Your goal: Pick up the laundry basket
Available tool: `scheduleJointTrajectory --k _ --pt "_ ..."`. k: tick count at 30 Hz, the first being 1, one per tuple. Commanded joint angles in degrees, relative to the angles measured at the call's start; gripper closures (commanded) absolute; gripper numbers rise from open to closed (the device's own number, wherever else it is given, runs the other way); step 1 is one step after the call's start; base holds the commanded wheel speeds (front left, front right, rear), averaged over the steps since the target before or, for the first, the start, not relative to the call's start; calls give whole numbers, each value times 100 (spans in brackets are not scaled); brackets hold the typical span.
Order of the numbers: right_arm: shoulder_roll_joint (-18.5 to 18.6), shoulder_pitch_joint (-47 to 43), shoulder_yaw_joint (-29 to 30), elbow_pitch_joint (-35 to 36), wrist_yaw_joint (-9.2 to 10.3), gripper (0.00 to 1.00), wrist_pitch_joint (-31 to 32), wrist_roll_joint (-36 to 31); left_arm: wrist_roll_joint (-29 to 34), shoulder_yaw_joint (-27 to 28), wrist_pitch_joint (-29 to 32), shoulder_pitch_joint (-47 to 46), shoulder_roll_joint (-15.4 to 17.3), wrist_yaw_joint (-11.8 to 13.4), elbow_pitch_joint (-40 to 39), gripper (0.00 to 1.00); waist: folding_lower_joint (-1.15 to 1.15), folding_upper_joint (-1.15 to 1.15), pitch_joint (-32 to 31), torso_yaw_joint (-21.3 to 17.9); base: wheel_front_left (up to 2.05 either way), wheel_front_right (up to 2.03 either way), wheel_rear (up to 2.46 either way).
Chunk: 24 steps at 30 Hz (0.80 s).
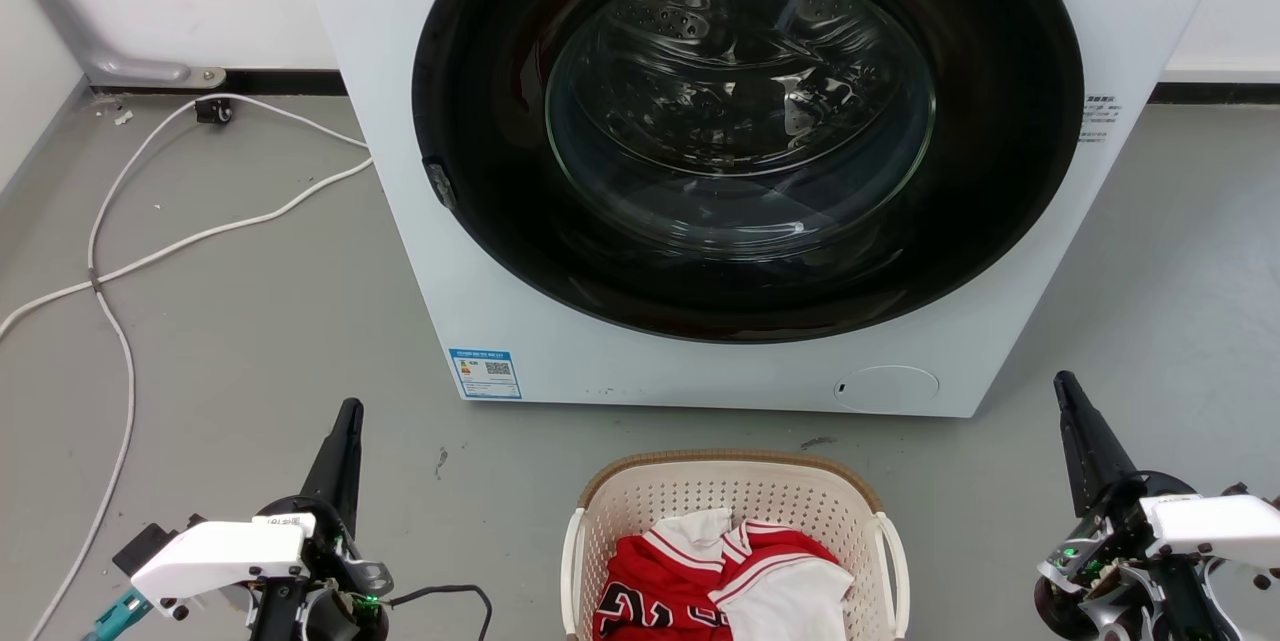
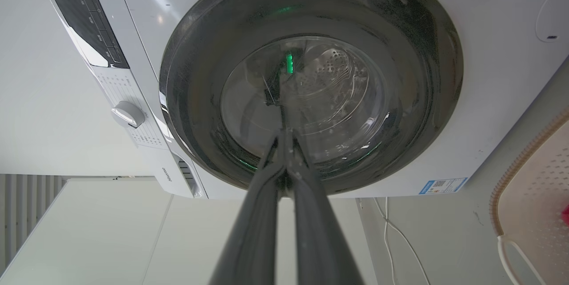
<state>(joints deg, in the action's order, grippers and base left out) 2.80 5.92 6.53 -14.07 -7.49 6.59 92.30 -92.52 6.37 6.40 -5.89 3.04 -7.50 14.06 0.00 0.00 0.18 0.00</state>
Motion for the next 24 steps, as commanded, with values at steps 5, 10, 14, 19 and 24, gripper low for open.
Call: scheduleJointTrajectory --k 5,10,14,19,24 --pt "15 57 -2 -3 0 100 9 23 1 24 17 -63 -4 -14 7 100 0 0 0 0 0 0 0" --pt "15 57 -1 -3 0 100 8 23 3 27 19 -63 -6 -14 7 100 0 0 0 0 0 0 0" --pt "15 57 -1 -3 0 100 8 23 4 27 20 -63 -7 -14 7 100 0 0 0 0 0 0 0" --pt "15 57 -1 -3 0 100 8 23 6 29 19 -64 -9 -14 7 100 0 0 0 0 0 0 0" --pt "15 58 -2 -3 0 100 9 23 8 30 20 -64 -9 -14 7 100 0 0 0 0 0 0 0"
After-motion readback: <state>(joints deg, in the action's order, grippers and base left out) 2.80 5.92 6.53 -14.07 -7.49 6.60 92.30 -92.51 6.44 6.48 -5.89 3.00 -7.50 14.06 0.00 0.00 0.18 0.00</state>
